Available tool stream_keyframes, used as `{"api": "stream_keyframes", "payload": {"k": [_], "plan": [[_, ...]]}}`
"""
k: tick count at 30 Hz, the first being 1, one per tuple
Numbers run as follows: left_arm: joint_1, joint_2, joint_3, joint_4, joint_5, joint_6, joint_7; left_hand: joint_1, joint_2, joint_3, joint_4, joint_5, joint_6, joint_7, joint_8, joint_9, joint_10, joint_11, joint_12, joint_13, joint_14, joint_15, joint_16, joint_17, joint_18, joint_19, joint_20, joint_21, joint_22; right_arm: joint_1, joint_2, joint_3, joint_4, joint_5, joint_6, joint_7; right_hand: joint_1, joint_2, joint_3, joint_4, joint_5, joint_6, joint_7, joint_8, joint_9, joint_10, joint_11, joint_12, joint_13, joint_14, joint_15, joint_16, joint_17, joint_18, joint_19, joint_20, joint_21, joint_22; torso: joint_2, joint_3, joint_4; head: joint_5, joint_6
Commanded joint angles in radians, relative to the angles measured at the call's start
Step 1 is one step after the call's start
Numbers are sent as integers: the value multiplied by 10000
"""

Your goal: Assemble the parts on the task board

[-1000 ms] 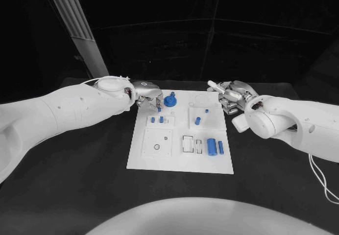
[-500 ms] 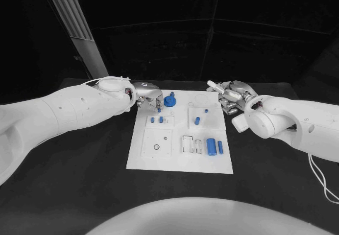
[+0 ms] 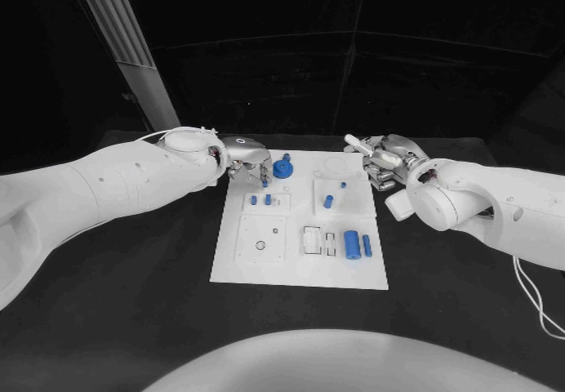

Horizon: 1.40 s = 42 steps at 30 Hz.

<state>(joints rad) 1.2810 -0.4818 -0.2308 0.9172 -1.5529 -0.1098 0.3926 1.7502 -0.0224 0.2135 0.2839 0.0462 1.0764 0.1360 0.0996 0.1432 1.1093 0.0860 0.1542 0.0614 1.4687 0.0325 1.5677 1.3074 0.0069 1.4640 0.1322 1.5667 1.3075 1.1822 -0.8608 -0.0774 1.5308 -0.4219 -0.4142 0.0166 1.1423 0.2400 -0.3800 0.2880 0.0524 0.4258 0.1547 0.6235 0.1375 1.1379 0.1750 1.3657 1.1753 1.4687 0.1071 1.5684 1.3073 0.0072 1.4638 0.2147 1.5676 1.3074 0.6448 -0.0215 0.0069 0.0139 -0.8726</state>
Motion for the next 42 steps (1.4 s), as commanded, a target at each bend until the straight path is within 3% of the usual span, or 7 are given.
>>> {"api": "stream_keyframes", "payload": {"k": [1, 15, 30, 34, 36, 39, 42], "plan": [[-32, 7, -28, -15, -39, 357, -108, -54, -207, -19, 33, 55, -89, 90, -105, -70, -57, 99, -80, -10, 1021, 72, 31, 2634, -69, 1068, 55, 41, 2633, 16, 2, 6, 24, -25, 66, 50, 41, 75, -62, 1, -44, -97, 956, 38, -14, -68, 8, 6, -14, 1021, 77, 24, 2635, -72, 1070, 75, 32, 2634, 1, -4, 10, -2, 0], [-35, -2, -28, -36, -40, 290, -241, -351, -713, -228, 50, 57, -725, 285, -371, -286, -502, 287, -349, -2, 1021, 221, 31, 2634, -69, 1068, 168, 41, 2633, 16, 0, 6, 24, -25, 77, 38, 62, 94, -71, 2, -44, -103, 958, 53, -26, -76, 10, 10, -25, 1021, 80, 24, 2635, -72, 1070, 79, 32, 2634, 2, -1, 5, 2, 0], [-37, -163, -28, 18, -40, -1090, -405, -1212, -925, -690, 34, 63, -3241, 409, -335, -784, -953, 369, -265, 34, 1021, 233, 31, 2634, -69, 1068, 280, 41, 2633, 16, -24, 6, 27, -26, 96, -25, 66, 97, -72, 2, -44, -100, 957, 58, -27, -83, 10, 9, -31, 1021, 80, 24, 2635, -72, 1070, 79, 32, 2634, -7, 3, 29, -23, 0], [-35, -297, -27, 33, -41, -1650, -586, -1495, -1190, -860, 73, 65, -3557, 470, -272, -765, -1090, 390, -230, 38, 1021, 241, 31, 2634, -69, 1068, 284, 41, 2633, 16, -37, 5, 15, -135, 84, -10, 104, 100, -67, -12, -42, -87, 956, 72, -29, -177, 10, -32, -113, 1021, 81, 24, 2635, -72, 1070, 81, 32, 2634, -10, -5, 25, -26, 0], [-32, -425, -27, 61, -33, -1934, -661, -1937, -1721, -1008, 93, 137, -3728, 507, -165, -741, -1371, 429, -239, 39, 1021, 266, 31, 2634, 1, 854, 301, -151, 2536, 16, -51, 6, -34, -635, 94, 34, 335, 119, -8, -77, -36, 39, 939, 160, -28, -552, 3, -201, -425, 1021, 80, 24, 2635, -72, 1070, 84, 32, 2634, -19, -8, 25, -41, 0], [-16, -613, -27, 185, 186, -2184, -592, -2276, -1999, -1158, 111, 322, -3916, 517, -5, -719, -1863, 443, -257, 54, 822, 208, -204, 2230, 165, 338, 270, -632, 2304, 17, -90, 7, -88, -1576, 54, 99, 845, 128, 136, -187, -14, 327, 885, 291, -47, -1483, -43, -682, -1218, 1021, 49, 24, 2635, -72, 1070, 69, 32, 2634, -27, -9, 2, -58, 0], [27, -886, -27, 448, 857, -2640, -266, -2564, -2085, -1625, 123, 424, -3952, 556, 265, -678, -2242, 479, -144, 72, 128, 195, -1021, 990, 337, -245, 249, -1208, 2041, 20, -219, 10, -71, -2846, -1, 139, 1582, 102, 336, -358, 154, 694, 791, 343, -116, -3298, -133, -1828, -2941, 1021, -30, 24, 2635, -72, 1070, 8, 32, 2634, -9, -19, 30, -180, 0]]}}
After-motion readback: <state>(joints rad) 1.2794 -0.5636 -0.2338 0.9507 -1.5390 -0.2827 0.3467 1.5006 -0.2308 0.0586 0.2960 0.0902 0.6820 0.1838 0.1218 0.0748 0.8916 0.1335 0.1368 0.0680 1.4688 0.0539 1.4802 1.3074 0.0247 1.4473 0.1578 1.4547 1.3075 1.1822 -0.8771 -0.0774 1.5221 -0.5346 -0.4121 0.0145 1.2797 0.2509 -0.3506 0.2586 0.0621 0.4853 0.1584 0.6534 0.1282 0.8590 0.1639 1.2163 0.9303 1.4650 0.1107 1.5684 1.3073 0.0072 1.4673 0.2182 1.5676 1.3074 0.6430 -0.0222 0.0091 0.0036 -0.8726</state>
